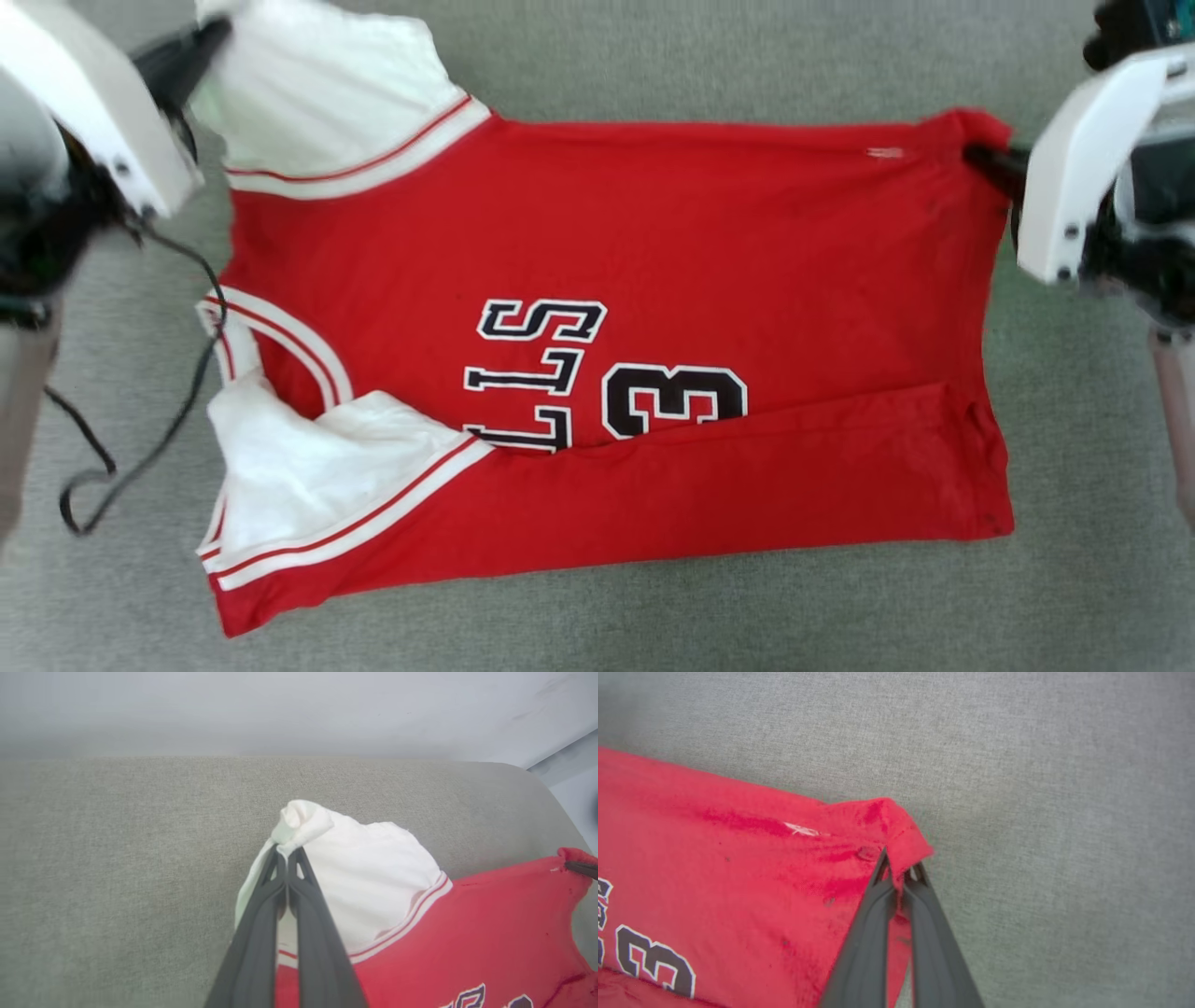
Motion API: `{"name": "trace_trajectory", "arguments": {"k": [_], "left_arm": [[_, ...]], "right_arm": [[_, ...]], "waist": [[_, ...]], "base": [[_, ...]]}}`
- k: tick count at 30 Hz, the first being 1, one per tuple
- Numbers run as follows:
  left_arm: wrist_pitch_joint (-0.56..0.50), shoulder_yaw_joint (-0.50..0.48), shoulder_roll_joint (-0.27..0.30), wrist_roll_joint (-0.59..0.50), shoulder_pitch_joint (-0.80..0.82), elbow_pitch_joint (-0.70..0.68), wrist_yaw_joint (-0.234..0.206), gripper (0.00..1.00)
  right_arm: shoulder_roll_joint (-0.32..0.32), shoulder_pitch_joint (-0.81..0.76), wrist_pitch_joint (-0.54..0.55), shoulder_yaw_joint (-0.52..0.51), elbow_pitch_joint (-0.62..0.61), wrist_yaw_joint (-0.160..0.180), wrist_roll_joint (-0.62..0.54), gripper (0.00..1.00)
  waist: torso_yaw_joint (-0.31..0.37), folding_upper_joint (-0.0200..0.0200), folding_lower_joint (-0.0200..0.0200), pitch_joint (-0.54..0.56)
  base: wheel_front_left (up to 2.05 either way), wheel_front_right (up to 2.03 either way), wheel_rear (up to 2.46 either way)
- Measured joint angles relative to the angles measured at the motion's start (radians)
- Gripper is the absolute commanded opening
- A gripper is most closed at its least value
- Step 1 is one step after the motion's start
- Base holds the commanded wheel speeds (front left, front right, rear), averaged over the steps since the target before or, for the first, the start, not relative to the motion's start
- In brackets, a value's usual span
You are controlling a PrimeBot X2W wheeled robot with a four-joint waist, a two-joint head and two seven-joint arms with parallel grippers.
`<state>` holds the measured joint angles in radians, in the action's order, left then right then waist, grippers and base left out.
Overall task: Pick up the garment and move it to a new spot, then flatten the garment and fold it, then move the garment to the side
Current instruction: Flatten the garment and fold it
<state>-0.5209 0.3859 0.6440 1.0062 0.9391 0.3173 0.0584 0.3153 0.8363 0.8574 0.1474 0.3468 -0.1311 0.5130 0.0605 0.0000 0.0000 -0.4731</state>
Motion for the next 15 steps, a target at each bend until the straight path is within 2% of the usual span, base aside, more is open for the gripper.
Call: {"name": "trace_trajectory", "arguments": {"k": [10, 15], "left_arm": [[0.17, -0.076, -0.008, 0.1, -0.44, -0.128, -0.044, 0.0], [0.209, -0.077, -0.041, 0.148, -0.649, -0.165, -0.068, 0.0]], "right_arm": [[-0.005, -0.325, -0.076, -0.074, -0.151, 0.0, 0.006, 0.0], [-0.025, -0.469, -0.112, -0.092, -0.19, 0.0, 0.004, 0.0]], "waist": [[-0.028, 0.0, -0.0001, 0.141], [-0.034, 0.0, -0.0001, 0.196]], "base": [[0.0, 0.0, 0.0], [0.0, 0.0, 0.0]]}}
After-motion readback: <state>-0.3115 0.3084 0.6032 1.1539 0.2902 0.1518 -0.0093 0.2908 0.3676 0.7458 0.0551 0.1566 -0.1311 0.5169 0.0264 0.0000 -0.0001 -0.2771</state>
